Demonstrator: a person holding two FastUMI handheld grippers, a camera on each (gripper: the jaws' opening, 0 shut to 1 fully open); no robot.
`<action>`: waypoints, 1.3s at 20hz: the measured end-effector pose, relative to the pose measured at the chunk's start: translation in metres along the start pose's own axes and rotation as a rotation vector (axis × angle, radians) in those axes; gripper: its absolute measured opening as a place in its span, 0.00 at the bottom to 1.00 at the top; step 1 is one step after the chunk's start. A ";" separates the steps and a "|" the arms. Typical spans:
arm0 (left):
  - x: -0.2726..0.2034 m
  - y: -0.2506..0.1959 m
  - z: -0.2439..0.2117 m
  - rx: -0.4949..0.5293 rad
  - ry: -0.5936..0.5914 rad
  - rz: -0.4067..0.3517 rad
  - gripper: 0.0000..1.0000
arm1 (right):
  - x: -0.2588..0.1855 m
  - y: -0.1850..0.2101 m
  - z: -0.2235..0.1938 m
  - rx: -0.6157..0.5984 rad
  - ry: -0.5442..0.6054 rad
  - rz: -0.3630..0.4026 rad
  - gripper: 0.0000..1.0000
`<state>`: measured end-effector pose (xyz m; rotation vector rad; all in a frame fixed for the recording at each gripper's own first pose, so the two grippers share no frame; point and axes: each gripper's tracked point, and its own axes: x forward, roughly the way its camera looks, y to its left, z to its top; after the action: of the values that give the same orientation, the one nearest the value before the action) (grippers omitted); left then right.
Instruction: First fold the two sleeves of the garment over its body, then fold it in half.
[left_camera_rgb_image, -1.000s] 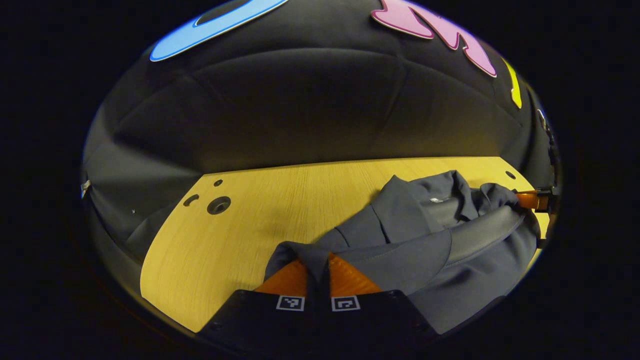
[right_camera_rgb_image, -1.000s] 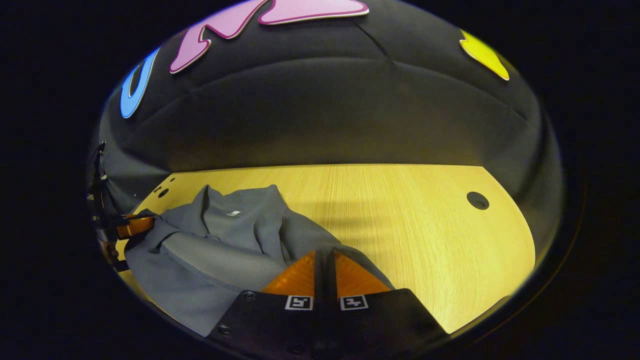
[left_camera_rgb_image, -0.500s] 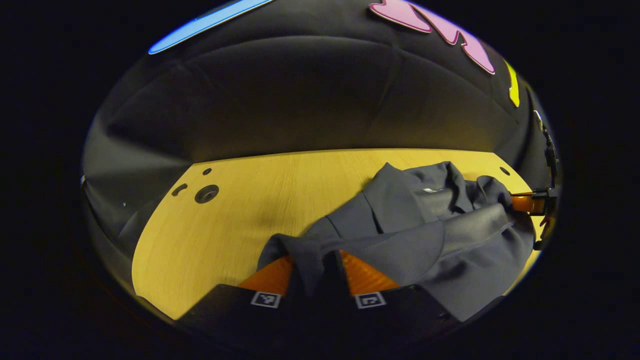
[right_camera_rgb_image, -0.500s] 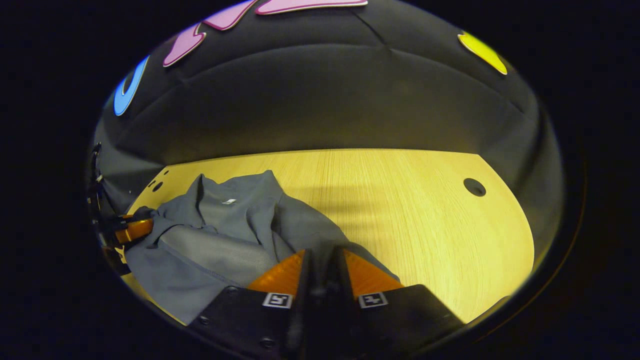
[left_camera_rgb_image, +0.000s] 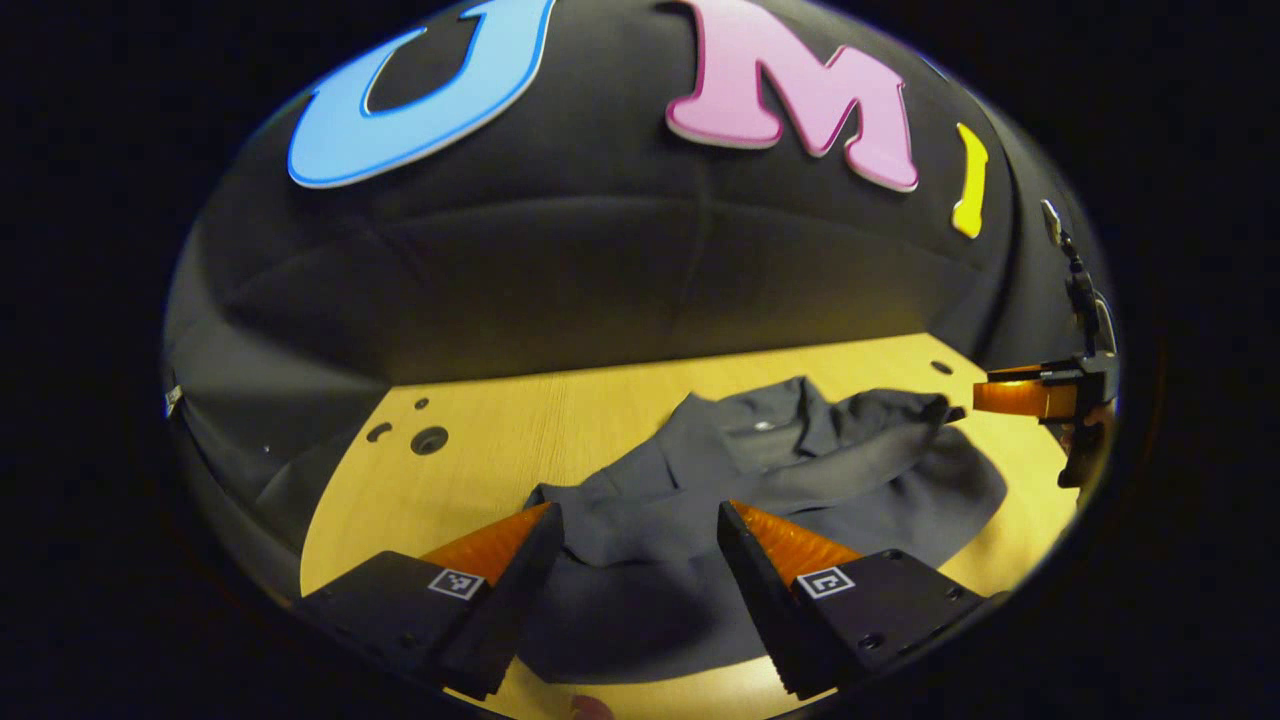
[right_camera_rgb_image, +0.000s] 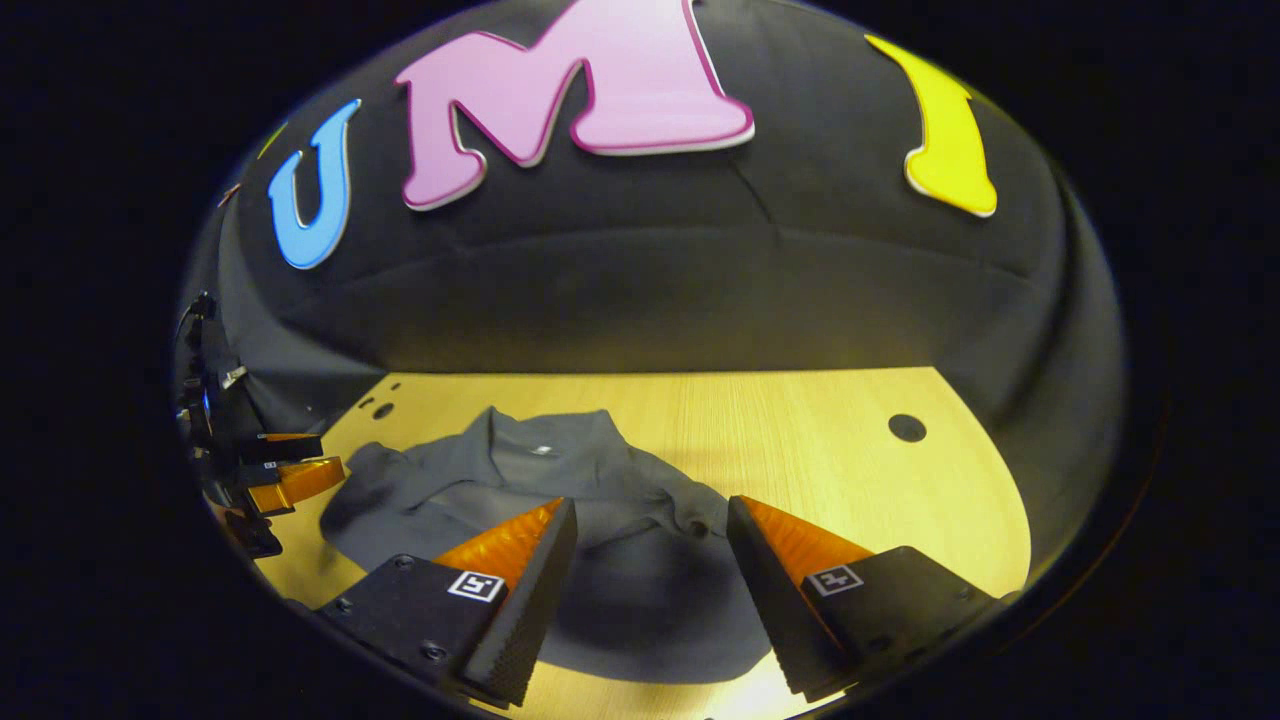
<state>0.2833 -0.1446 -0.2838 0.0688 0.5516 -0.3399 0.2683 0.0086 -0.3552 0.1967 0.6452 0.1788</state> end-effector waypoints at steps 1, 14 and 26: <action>-0.018 -0.004 0.010 0.004 -0.028 -0.002 0.98 | -0.016 0.004 0.009 -0.003 -0.022 0.007 0.94; -0.197 -0.079 -0.004 -0.037 -0.095 -0.011 0.97 | -0.164 0.056 0.008 -0.128 -0.113 0.169 0.97; -0.243 -0.078 -0.041 -0.076 -0.074 0.164 0.97 | -0.177 0.071 -0.036 -0.100 -0.010 0.259 0.98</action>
<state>0.0431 -0.1392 -0.1888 0.0279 0.4813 -0.1613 0.0997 0.0414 -0.2645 0.1839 0.5978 0.4580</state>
